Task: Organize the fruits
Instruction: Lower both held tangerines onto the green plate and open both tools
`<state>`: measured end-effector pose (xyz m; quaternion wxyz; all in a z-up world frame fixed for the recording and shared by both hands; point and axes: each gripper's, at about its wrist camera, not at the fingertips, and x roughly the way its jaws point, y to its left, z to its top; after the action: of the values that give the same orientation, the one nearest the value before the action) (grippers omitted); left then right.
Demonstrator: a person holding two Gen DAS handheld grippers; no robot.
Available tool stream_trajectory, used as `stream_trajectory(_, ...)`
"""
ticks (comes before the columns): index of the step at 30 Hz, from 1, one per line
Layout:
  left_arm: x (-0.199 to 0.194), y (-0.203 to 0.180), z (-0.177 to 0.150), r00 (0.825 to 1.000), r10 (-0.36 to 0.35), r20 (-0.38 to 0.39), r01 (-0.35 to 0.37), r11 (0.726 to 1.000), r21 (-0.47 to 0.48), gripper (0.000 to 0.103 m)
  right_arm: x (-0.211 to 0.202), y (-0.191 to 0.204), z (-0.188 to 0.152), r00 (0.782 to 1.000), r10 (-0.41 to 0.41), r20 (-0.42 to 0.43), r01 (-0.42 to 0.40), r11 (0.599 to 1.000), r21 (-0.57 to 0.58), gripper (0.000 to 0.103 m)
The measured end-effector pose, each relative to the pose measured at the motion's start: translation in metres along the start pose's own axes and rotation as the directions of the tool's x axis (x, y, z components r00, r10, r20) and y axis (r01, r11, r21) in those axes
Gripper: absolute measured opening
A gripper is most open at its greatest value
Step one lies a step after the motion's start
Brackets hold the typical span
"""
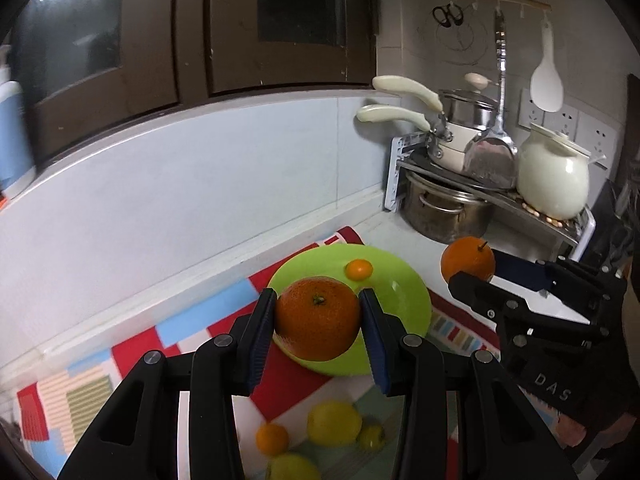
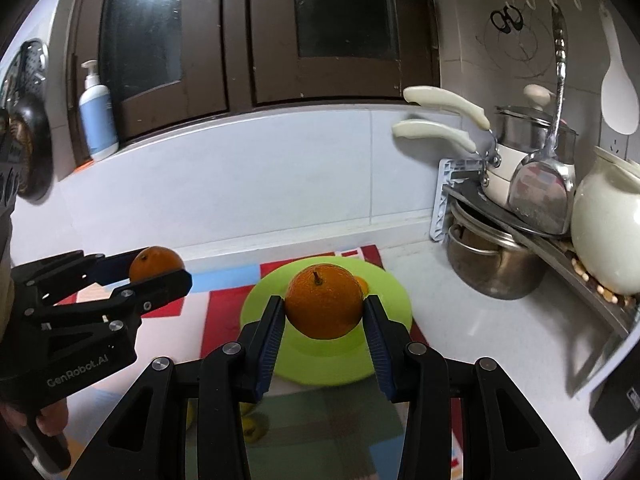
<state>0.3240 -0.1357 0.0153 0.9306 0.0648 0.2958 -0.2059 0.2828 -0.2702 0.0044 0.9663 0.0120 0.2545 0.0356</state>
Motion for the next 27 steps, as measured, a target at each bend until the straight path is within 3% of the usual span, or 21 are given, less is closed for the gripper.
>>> stream_trajectory(11,0.085,-0.009,0.025,0.996,-0.023,-0.084,0.025,0.999,0.024,0.041,0.072,-0.033,0.014,0.997,-0.006,-0.071,0.008,1.000,0.026,0.041)
stream_trajectory(19,0.154,-0.015,0.022,0.982,-0.019,-0.186,0.029,0.998,0.052,0.042,0.132,-0.050,0.007,0.989,-0.004,-0.146,0.011,0.999,0.047,0.041)
stream_trajectory(27,0.194,-0.016,0.017,0.971,-0.020,-0.239,0.039,0.996,0.075,0.042,0.167,-0.063,-0.001,0.978,-0.007,-0.207,0.017,0.999,0.045,0.041)
